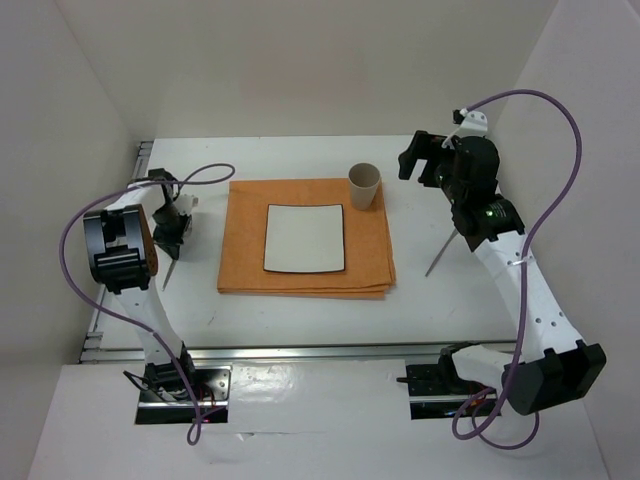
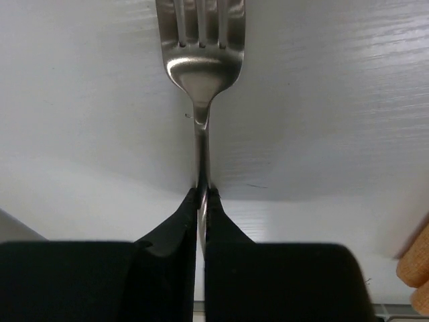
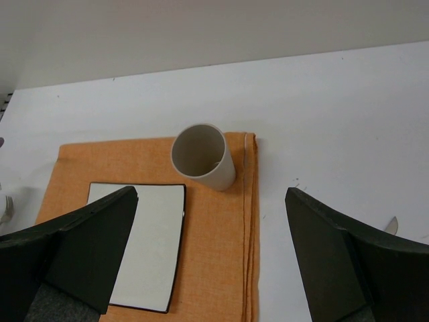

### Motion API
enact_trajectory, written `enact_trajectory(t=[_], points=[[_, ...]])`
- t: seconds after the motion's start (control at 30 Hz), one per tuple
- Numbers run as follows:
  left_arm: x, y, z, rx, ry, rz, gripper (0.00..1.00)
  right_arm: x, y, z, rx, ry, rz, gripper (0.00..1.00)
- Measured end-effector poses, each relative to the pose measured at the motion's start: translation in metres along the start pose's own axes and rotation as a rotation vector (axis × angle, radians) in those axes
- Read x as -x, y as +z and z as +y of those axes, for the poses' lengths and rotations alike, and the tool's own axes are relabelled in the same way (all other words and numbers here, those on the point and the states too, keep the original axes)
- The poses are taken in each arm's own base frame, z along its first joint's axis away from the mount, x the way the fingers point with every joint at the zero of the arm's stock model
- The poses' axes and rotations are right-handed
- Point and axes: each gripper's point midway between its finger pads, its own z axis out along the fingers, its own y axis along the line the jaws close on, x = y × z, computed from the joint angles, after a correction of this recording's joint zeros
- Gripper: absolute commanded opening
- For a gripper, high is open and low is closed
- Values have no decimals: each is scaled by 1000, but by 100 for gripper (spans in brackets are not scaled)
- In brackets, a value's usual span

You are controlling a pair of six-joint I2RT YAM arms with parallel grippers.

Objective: Set the dinner table for one person

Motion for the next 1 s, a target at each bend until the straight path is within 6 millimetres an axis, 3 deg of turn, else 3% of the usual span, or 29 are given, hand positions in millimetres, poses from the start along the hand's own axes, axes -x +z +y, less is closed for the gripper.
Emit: enact_trajectory(t=[0.2, 0.4, 0.53, 0.63, 0.73, 0.8, 0.93, 1.0], points=[[0, -2, -4, -98, -66, -26, 0, 1, -2, -1, -4, 3, -4, 99], [10, -14, -20, -230, -203, -88, 0, -13, -4, -5, -15, 8, 21, 99], [31, -54, -30, -268, -251, -200, 0, -27, -6, -11, -37, 19, 55, 99], [58, -96, -38, -238, -234, -328, 0, -47, -5, -18, -66, 28, 109, 100], [77, -133, -70, -212, -166, -429, 0, -73, -4, -26, -96, 36, 178, 100], [84, -146, -103, -216, -121, -455, 0, -89, -6, -30, -115, 43, 222, 100], [92, -138, -154, -237, -93, -399, 0, -102, -8, -34, -134, 55, 258, 100], [99, -124, -164, -208, -120, -362, 0, -101, -8, -34, -136, 61, 257, 100]])
